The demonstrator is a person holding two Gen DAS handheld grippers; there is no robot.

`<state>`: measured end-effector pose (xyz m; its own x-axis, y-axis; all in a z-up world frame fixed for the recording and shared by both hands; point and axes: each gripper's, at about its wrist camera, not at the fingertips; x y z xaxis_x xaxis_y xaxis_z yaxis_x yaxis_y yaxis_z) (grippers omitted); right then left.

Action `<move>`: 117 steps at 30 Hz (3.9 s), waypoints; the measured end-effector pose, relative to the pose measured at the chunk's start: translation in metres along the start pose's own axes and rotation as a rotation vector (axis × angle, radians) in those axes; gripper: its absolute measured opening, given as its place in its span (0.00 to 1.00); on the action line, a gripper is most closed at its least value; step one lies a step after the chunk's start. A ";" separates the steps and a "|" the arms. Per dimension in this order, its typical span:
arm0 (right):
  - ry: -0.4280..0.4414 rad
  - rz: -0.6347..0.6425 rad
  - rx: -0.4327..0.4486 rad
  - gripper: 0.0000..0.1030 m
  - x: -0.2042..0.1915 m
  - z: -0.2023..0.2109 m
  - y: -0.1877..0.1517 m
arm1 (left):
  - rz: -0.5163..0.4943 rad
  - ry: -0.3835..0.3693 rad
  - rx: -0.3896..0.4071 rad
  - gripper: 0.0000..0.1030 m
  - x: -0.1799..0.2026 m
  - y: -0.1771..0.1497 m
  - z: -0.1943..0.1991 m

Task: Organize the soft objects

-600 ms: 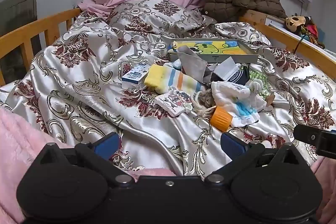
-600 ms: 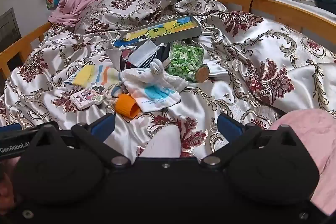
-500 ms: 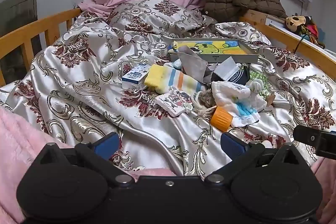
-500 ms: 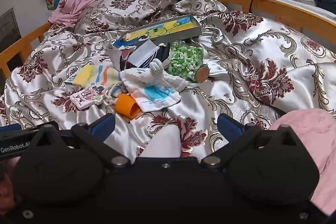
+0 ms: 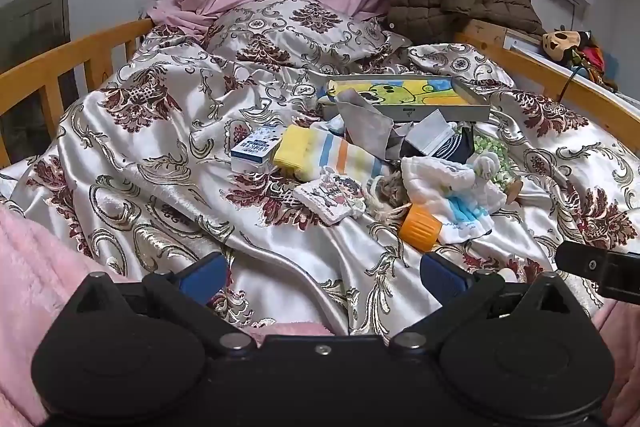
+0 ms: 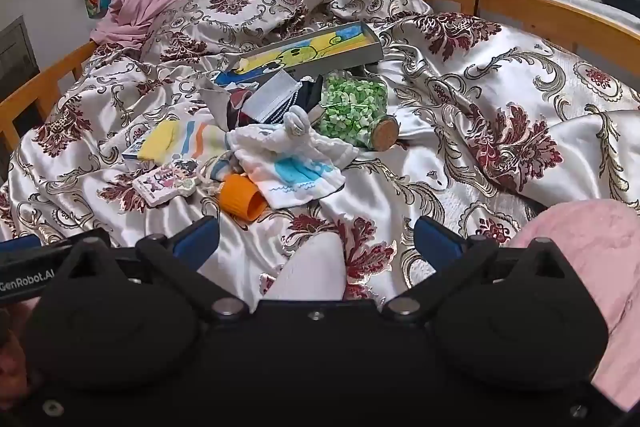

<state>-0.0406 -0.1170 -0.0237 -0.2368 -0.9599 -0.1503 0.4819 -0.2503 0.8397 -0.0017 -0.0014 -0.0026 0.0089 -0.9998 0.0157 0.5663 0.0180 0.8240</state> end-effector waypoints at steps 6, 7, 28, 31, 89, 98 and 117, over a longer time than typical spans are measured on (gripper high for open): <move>-0.001 -0.001 -0.003 0.99 -0.001 0.001 -0.001 | 0.000 0.001 0.000 0.99 0.000 0.002 0.002; -0.001 -0.002 -0.003 0.99 -0.001 0.001 -0.001 | 0.000 0.001 0.000 0.99 0.000 0.002 0.002; 0.000 -0.005 -0.006 0.99 0.000 0.001 -0.001 | 0.000 0.002 0.002 0.99 0.001 0.002 0.003; 0.000 -0.005 -0.006 0.99 0.000 0.001 -0.001 | 0.000 0.002 0.002 0.99 0.001 0.002 0.003; 0.000 -0.012 -0.010 0.99 0.001 0.000 -0.001 | 0.002 0.000 0.001 0.99 0.001 0.002 0.003; 0.004 -0.039 -0.026 0.99 0.004 0.002 0.004 | 0.000 -0.022 -0.031 0.99 0.004 0.012 -0.002; 0.106 0.056 -0.015 0.99 0.002 -0.052 0.044 | -0.219 -0.051 -0.101 0.99 0.008 0.073 -0.078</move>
<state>0.0243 -0.1371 -0.0143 -0.1196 -0.9801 -0.1584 0.5045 -0.1974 0.8405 0.1033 -0.0080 0.0133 -0.1632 -0.9784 -0.1270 0.6294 -0.2024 0.7503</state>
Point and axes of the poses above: each gripper's, at about its wrist camera, not at the fingertips, and z roughly against the way its jaws point, x to its right, y to its top, and after that the axes turned 3 degrees about -z, right-handed
